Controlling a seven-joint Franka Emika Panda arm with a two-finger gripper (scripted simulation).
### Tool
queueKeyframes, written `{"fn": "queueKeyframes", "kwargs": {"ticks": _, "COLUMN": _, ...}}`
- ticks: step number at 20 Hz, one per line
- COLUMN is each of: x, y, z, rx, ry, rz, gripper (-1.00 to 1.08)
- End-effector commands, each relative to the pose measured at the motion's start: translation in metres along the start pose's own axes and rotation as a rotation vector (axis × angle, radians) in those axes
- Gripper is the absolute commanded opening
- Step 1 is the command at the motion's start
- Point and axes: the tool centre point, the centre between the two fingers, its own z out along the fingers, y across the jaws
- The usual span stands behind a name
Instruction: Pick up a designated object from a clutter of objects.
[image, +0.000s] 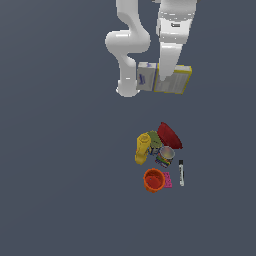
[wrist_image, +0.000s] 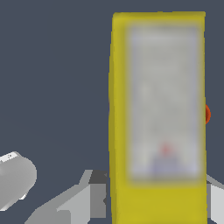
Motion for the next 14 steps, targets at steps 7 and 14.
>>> {"fn": "queueKeyframes", "kwargs": {"ticks": 7, "x": 0.029, "y": -0.008, "z": -0.056, "rx": 0.002, "ry": 0.001, "rz": 0.001, "gripper": -1.00}}
{"fn": "queueKeyframes", "kwargs": {"ticks": 14, "x": 0.040, "y": -0.009, "z": -0.075, "rx": 0.002, "ry": 0.002, "rz": 0.001, "gripper": -1.00}}
